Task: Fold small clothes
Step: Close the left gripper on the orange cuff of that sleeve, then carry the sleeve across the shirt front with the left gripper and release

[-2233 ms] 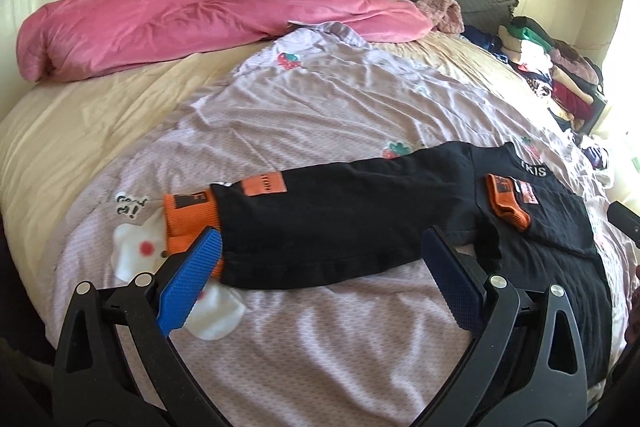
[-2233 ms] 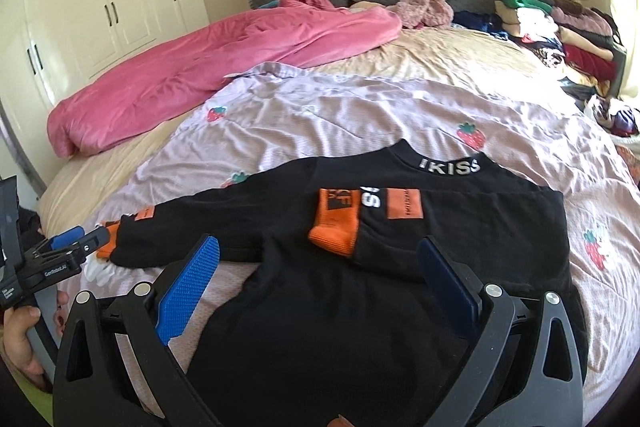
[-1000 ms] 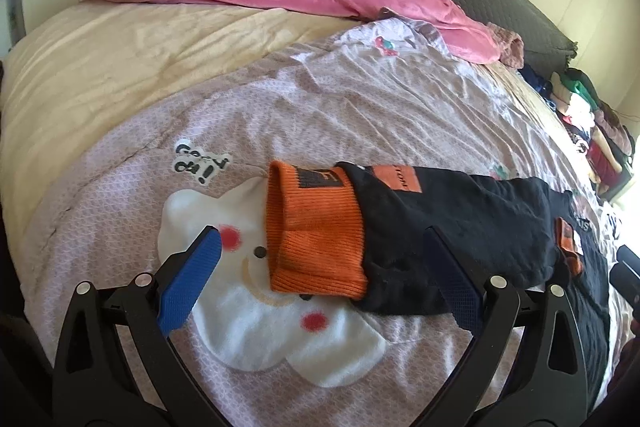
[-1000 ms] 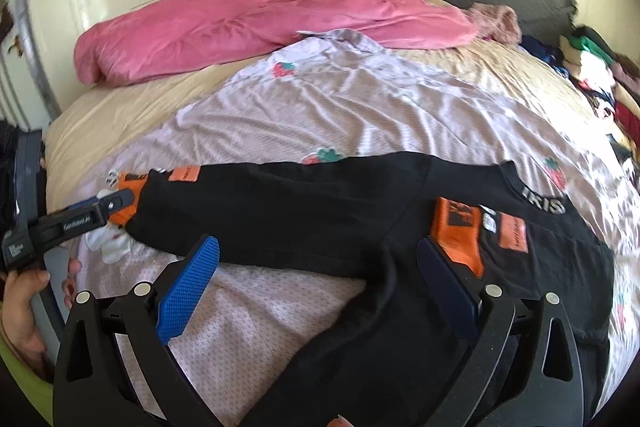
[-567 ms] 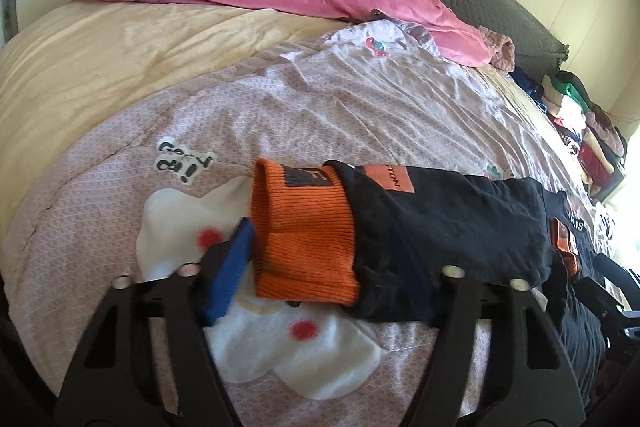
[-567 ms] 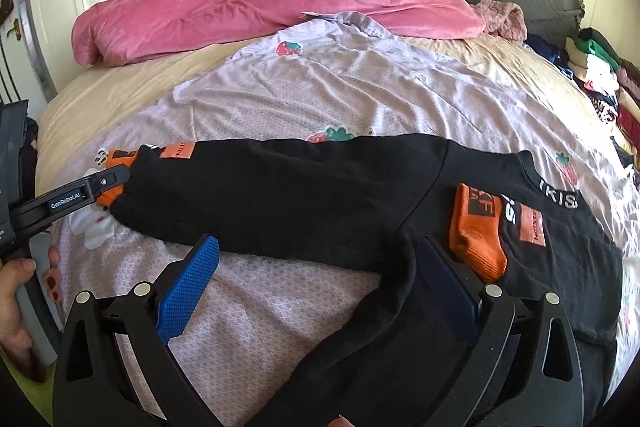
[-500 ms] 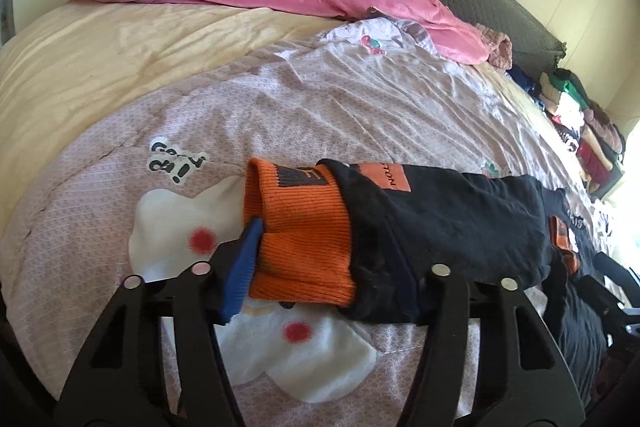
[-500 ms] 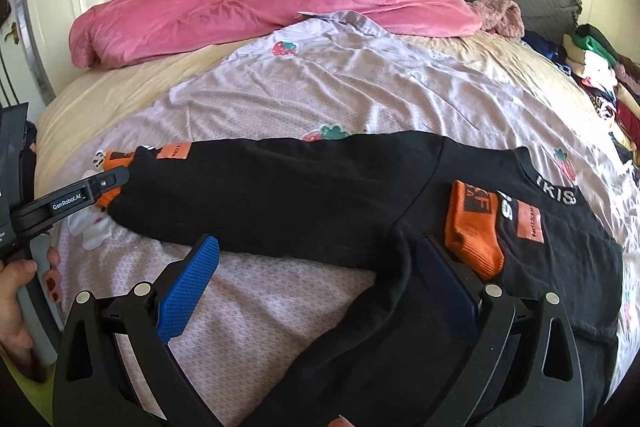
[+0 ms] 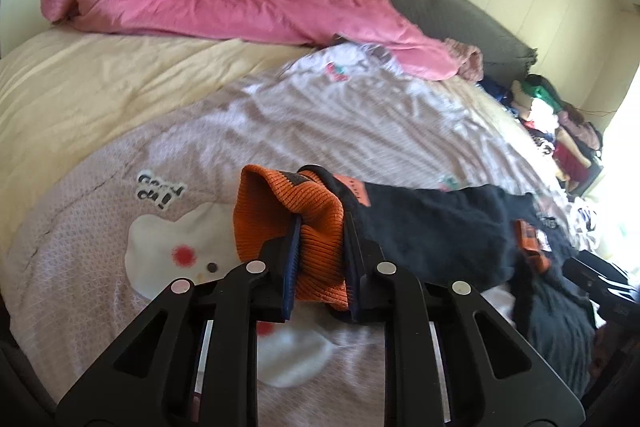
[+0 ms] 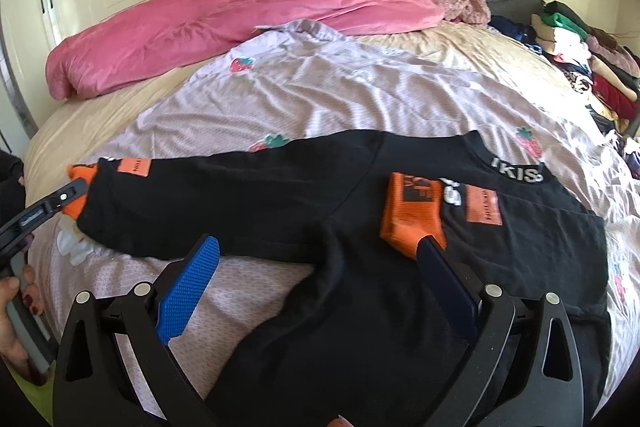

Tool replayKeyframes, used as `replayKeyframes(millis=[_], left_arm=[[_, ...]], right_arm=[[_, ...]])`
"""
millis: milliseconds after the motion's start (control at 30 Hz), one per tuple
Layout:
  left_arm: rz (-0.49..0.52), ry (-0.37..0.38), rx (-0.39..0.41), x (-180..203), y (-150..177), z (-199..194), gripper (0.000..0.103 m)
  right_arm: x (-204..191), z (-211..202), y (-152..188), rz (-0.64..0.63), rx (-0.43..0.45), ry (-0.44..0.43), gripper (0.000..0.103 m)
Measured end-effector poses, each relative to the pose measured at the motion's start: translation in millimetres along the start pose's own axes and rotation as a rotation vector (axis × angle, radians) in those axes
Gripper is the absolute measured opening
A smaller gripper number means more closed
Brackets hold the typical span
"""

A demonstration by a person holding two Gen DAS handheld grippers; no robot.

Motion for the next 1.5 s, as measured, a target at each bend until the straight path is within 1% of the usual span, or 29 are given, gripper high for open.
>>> replayKeyframes(millis=[267,400,567,700,1067,1267,1500], left_arm=[[0.065,0.049,0.019,44.2,-8.5,-16.2,0.011],[0.106,0.049,0.024,66.3,-11.9,-21.9,0.011],[0.132,0.052,0.028,86.4,-14.7,-27.4,0.011],[0.163,0.059,0.027,104.6,-15.6,-30.7,0.011],[0.237,0.117,0.002,163.1,-10.2,-25.0,0.011],[0.297,0.140,-0.023,193.4,-3.5,-17.1,0.011],[0.373,0.201,-0.062,239.4,11.3,-2.4,0.011]], right_arm=[[44.1,-24.8,-1.3,0.096,0.044,0.018,0.099],[66.9,-39.9,1.9,0.145,0.072,0.000,0.099],[89.2,-54.7,7.9,0.187,0.098,0.000,0.099],[106.2,-60.2,13.4,0.221,0.101,0.000,0.099],[150.7,-72.1,35.4,0.312,0.107,0.010,0.099],[172.6,-83.7,42.1,0.342,0.128,0.027,0.099],[203.4,-90.8,55.0,0.404,0.136,0.056,0.099]])
Point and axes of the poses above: each gripper's, at about its wrist camera, not at the fingertips, and z roughly the way its jaws point, x to its right, y to its underside, the point moved 2 cm from there along z, roughly the way its jaws point, and after that the axes turned 6 degrees about z, right-handed, at the moved point
